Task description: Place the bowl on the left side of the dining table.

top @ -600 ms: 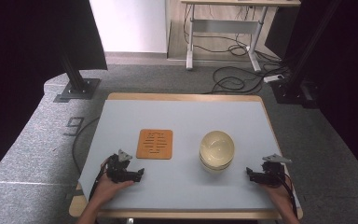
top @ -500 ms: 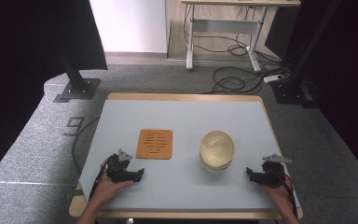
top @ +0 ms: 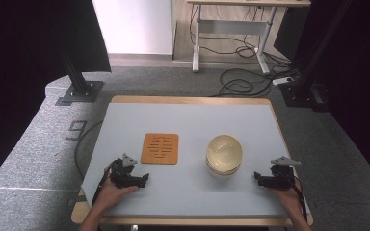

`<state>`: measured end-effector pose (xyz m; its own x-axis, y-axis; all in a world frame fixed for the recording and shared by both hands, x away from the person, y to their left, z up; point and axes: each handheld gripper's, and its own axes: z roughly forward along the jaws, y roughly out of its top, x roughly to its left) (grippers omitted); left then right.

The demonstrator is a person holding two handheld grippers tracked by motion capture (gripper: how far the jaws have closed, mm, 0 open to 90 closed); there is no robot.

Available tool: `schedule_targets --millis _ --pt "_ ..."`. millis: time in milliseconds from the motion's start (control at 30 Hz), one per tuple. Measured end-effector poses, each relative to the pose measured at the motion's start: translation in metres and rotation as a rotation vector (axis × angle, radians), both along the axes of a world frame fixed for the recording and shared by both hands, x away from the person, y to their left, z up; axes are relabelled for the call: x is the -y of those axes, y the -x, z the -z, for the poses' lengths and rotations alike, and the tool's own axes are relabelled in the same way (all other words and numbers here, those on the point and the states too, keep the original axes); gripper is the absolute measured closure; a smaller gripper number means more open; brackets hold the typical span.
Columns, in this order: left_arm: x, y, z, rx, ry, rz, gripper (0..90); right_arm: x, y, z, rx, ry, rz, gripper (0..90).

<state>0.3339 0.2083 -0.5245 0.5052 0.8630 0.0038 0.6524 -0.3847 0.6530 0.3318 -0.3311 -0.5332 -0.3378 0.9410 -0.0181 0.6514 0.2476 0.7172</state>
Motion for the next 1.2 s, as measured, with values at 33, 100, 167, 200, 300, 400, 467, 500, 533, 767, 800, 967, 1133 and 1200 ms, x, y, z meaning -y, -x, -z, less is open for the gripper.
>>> schedule_targets --millis 33,100,167,200,300,400,467,500,533,767,800,967,1133,1200 --pt "0.0 0.0 0.0 0.0 0.0 0.0 8.4 -0.001 0.001 0.0 0.009 0.002 -0.007 10.5" --pt "0.0 0.0 0.0 0.001 0.001 0.0 8.4 -0.002 0.003 -0.001 0.025 0.015 -0.015 12.8" --pt "0.0 0.0 0.0 0.001 0.0 0.001 8.4 -0.004 0.004 -0.001 0.037 0.028 -0.013 13.0" --pt "0.0 0.0 0.0 0.001 0.0 0.001 8.4 -0.004 0.004 -0.001 0.03 0.014 -0.007 13.4" --pt "0.0 0.0 0.0 0.002 0.002 0.001 8.4 -0.002 0.002 0.0 0.015 -0.006 -0.007 13.3" --pt "0.0 0.0 0.0 0.002 0.001 0.002 8.4 -0.001 0.002 0.0 0.012 -0.012 -0.004 13.5" --pt "0.0 0.0 0.0 0.003 0.003 0.001 8.4 -0.002 0.002 0.0 0.014 -0.011 0.003 13.8" --pt "0.0 0.0 0.0 0.004 0.003 0.0 8.4 -0.001 0.003 -0.001 0.017 -0.012 0.009 15.2" --pt "0.0 0.001 0.0 0.004 0.003 0.0 8.4 -0.001 0.003 -0.001 0.023 -0.012 0.019 16.6" --pt "0.0 0.001 0.001 0.008 0.003 -0.001 8.4 0.008 0.005 -0.007 0.04 -0.063 0.055 17.3" --pt "0.0 0.001 0.001 0.009 0.004 -0.002 8.5 0.01 0.006 -0.011 0.054 -0.07 0.057 17.4" --pt "0.0 0.001 0.001 0.009 0.002 -0.002 8.5 0.013 0.009 -0.017 0.078 -0.09 0.062 17.4" --pt "0.0 0.001 0.001 0.009 0.003 -0.002 8.5 0.018 0.011 -0.028 0.105 -0.135 0.049 17.4" --pt "0.0 0.001 0.001 0.009 0.003 -0.002 8.5 0.019 0.012 -0.03 0.114 -0.136 0.048 17.5"
